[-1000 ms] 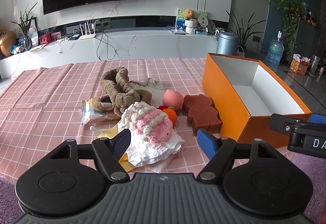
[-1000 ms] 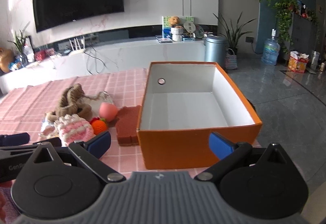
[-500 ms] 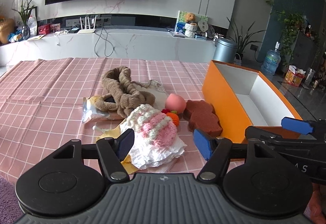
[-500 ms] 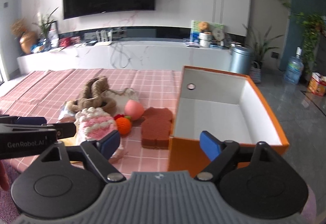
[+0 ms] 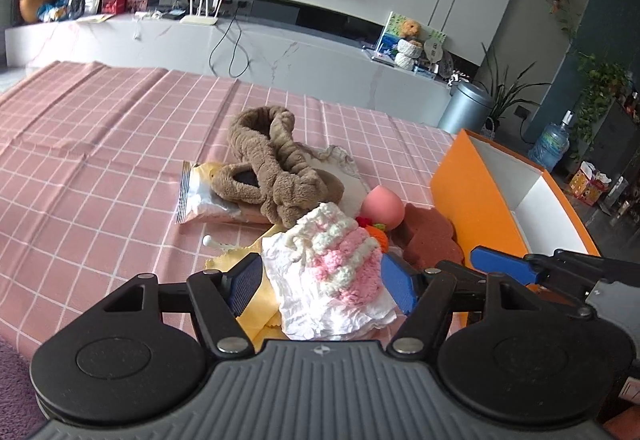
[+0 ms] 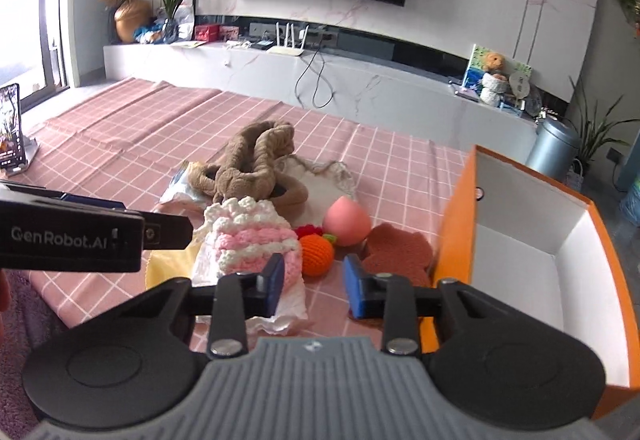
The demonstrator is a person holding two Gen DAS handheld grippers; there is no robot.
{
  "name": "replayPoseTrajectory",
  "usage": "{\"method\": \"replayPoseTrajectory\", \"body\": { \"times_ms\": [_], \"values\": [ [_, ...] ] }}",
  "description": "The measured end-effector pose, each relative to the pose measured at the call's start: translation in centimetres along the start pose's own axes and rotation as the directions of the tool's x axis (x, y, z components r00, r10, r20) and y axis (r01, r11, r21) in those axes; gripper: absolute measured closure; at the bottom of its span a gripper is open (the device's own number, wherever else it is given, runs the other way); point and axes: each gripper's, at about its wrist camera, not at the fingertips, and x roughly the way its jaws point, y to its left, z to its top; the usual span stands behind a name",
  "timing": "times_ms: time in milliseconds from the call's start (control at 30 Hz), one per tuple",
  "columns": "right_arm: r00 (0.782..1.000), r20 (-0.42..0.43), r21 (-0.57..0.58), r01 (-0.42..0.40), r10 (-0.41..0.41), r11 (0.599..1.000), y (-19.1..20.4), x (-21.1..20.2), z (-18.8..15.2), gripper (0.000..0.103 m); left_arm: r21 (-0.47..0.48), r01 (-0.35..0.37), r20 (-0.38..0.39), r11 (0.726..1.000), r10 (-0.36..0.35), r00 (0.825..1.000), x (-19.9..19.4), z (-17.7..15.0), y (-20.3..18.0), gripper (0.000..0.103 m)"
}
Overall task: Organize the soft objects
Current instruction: 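Grasp the pink crocheted cake with left gripper while right gripper grasps white cloth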
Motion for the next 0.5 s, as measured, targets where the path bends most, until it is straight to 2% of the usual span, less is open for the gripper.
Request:
{"method": "replayPoseTrajectory", "body": {
  "times_ms": [100,267,500],
  "values": [
    [1.0,-0.009,-0.017,-0.009,0.008,1.0,0.4,1.2,0.3,0.079,-0.035,-0.004,-0.026,0.999,0.003,1.0,1.4,0.4,0.6,0.022],
    [1.0,-0.023,-0.041,0.005,-0.006,0.999,0.7,3.6,0.7,0.08,-0.077,-0.019,-0.058,0.997,0.014,0.998,3.9,0.8,1.3,0.015],
    [0.999,-0.044,-0.06,0.011,-0.014,0.998,0.7,6.4,0.8,0.086,-0.117,-0.023,-0.085,0.993,0.013,0.996,6.2,1.4,1.6,0.013]
  ]
}}
